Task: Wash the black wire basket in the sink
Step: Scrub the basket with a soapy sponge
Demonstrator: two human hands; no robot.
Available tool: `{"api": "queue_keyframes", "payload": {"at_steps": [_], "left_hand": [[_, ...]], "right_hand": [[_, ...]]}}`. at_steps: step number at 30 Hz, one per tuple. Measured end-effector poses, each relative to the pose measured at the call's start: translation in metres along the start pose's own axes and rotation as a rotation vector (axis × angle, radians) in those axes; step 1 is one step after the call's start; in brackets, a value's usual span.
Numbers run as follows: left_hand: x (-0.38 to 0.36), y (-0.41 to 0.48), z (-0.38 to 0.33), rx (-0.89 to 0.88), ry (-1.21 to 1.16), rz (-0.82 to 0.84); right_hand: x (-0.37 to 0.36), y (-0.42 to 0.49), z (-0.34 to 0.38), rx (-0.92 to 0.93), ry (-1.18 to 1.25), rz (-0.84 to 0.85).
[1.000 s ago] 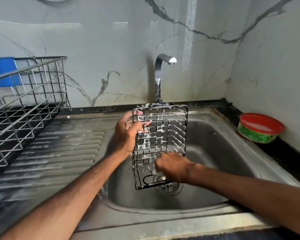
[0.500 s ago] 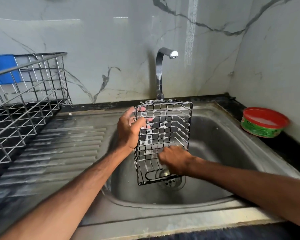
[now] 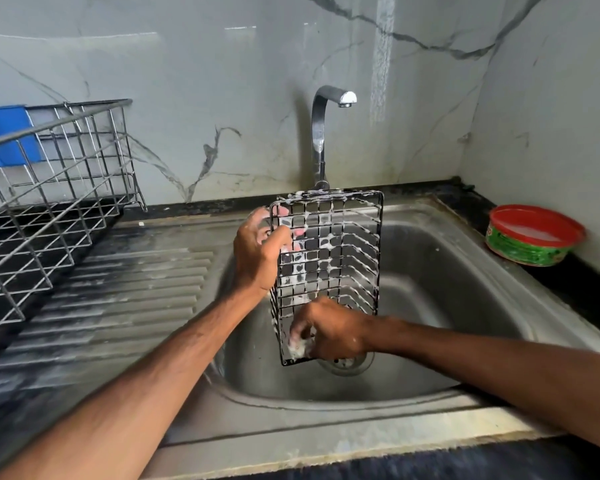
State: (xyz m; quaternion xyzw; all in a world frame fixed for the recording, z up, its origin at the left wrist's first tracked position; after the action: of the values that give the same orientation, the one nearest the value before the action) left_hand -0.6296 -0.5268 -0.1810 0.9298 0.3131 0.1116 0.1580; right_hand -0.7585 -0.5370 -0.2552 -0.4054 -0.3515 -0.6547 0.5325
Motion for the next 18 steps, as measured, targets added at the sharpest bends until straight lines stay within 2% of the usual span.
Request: {"api": "queue_keyframes", "payload": {"at_steps": [6, 9, 12, 15, 18], "left_hand": [[-0.009, -0.009, -0.014, -0.032, 0.01, 0.052], [-0.008, -0.007, -0.013, -0.048, 0.006, 0.065], [-0.004, -0.005, -0.016, -0.061, -0.003, 0.02], [-0.001, -0.006, -0.013, -0.06, 0.039, -0.009], [0.003, -0.003, -0.012, -0.057, 0.06, -0.069]], "right_hand": [[0.0, -0.007, 0.004, 0.033, 0.086, 0.146], [0.004, -0.01, -0.005, -0.032, -0.01, 0.205], [0.015, -0.018, -0.023, -0.096, -0.267, 0.246], [0.013, -0.021, -0.029, -0.115, -0.404, 0.239], [0.005, -0.013, -0.005, -0.051, -0.278, 0.17]]}}
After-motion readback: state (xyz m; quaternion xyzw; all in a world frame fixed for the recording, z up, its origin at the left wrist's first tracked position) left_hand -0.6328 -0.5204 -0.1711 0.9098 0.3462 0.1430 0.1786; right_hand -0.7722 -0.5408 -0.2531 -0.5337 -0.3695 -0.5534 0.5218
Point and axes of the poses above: each hand's wrist, its own y-axis towards the middle knuckle, its own x-axis out of the back of the hand, z = x × y, the point moved 7 cm from there along y, towards the middle knuckle, and after that the axes turned 2 degrees about -y, right-handed, at the moved point
